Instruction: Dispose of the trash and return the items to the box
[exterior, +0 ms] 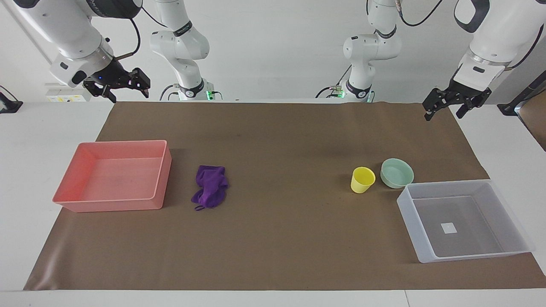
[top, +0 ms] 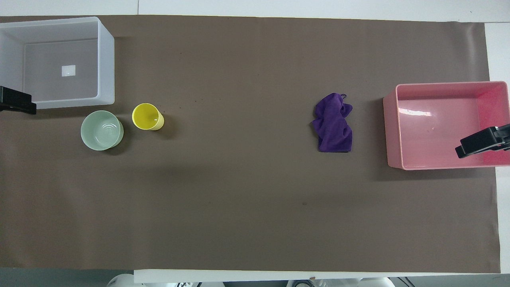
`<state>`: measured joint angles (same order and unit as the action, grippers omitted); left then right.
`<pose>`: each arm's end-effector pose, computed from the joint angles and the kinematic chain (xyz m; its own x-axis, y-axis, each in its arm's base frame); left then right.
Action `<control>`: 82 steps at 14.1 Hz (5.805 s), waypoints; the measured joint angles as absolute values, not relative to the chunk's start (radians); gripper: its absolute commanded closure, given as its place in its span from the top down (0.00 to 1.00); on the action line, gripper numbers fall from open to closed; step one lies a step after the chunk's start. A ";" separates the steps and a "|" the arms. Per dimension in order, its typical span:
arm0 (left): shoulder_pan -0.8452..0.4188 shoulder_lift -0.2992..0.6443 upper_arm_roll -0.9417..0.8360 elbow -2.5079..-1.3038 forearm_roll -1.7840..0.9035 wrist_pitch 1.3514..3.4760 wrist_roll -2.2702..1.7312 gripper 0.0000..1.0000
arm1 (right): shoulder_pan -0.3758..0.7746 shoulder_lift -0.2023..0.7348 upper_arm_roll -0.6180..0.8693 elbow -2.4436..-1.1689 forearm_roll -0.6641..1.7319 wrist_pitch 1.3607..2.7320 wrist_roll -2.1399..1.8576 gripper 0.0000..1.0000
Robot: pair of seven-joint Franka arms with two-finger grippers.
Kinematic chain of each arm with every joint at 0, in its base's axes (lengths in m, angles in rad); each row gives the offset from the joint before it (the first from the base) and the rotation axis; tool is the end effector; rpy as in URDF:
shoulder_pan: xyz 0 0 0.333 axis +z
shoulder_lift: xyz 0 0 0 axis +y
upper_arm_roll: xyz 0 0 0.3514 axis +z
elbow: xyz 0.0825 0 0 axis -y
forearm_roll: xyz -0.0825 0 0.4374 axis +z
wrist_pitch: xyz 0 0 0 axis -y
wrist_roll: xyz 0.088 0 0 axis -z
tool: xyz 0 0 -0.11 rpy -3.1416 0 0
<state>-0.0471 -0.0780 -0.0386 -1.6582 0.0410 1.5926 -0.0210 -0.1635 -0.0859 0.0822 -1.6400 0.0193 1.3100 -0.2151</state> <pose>0.5806 -0.0463 0.6593 0.9978 -0.0655 0.0132 -0.0648 -0.9969 -0.0437 0.5455 -0.0399 0.6518 0.9624 0.1386 -0.2338 0.1272 -0.9898 -0.0636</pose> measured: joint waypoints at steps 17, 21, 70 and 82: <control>0.006 -0.104 -0.028 -2.276 0.042 2.256 -0.024 1.00 | 0.083 0.043 0.094 -1.722 0.027 1.714 -0.011 1.00; 0.015 -0.041 -0.028 -2.339 0.042 2.377 -0.023 0.97 | 0.145 0.201 0.095 -1.797 0.027 1.988 0.052 1.00; -0.213 0.028 -0.033 -2.128 -0.062 2.182 -0.317 0.92 | -0.303 0.115 0.070 -2.068 -0.020 2.159 -0.255 0.99; -0.221 0.039 -0.033 -2.226 -0.065 2.401 -0.380 0.00 | -0.087 0.066 0.093 -1.790 -0.015 1.773 -0.059 0.99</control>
<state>-0.2205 0.0393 -0.0334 -2.2256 -0.0647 2.4015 -0.3803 -0.0873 0.0662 0.0933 -1.7903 -0.0147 1.7728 -0.0590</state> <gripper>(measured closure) 0.978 0.004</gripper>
